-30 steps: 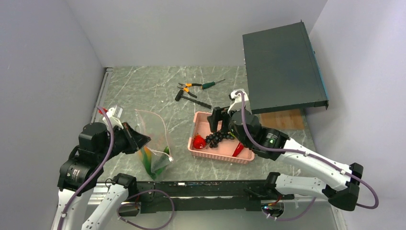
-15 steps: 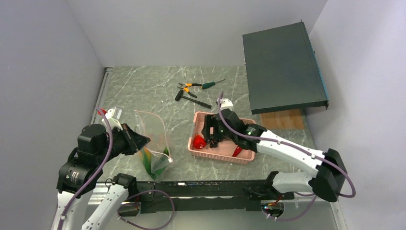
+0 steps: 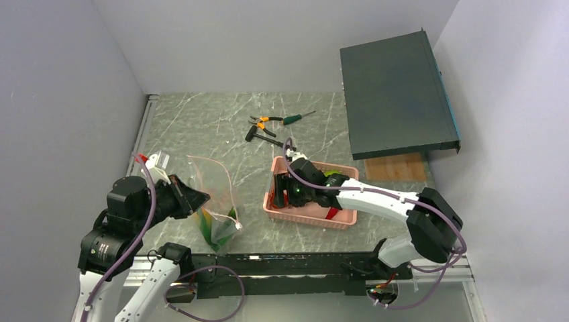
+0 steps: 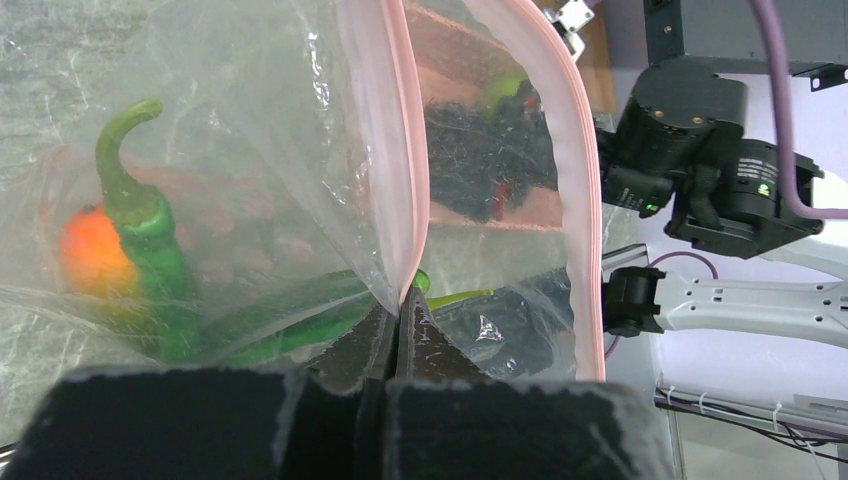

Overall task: Place the food in the zip-top bag and seal the zipper
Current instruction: Pick up the fake fruit from the bin.

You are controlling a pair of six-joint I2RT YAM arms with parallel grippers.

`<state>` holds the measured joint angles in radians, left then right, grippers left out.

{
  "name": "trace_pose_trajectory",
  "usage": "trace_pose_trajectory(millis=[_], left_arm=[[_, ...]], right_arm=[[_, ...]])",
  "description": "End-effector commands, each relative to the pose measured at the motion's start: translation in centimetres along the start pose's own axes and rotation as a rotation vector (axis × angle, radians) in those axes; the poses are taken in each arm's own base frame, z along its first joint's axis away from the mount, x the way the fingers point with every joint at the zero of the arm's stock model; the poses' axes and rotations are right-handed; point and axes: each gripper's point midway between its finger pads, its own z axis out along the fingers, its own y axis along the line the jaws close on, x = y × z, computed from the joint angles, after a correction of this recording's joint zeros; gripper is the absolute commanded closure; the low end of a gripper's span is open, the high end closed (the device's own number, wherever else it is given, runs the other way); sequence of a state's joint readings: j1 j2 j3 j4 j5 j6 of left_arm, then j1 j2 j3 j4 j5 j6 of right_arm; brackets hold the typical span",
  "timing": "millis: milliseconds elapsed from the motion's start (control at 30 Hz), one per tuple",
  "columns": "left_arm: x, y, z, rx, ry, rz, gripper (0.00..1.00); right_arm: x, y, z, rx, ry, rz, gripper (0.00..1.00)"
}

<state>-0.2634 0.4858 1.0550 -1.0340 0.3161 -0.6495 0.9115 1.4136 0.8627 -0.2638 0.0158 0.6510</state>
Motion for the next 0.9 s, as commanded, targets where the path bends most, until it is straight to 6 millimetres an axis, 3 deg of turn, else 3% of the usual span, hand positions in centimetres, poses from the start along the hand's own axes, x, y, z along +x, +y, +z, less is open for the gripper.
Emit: trace_pose_trajectory(millis=[0,200,467,667,867], left_arm=[[-0.4,-0.8,-0.5,0.032,-0.024,-0.003,1.0],[-0.4,-0.6,-0.4,0.02,-0.021,0.0,1.0],[-0.1,-0.3,-0.5,0.013,-0.018,-0.001,1.0],[0.0,0.0,-0.3,0.002,-0.017,0.001,1.0],[0.0,0.2,-0.1,-0.005,-0.013,0.006,1.0]], right_arm=[[-0.5,0.9,1.2,-0.043,-0.015,0.001,0.28],[-1.4,0.4,2.8,-0.009,-0.05,-0.047,0.28],[-1.0,-0.1,3.9,0.002,-0.051,-0.05,0.32],[-1.4,-0.5,3.8,0.013,-0.083,-0.067,0.36],[-2.8,0.4,1.9,-0.043,-0.171,-0.076,0.5]])
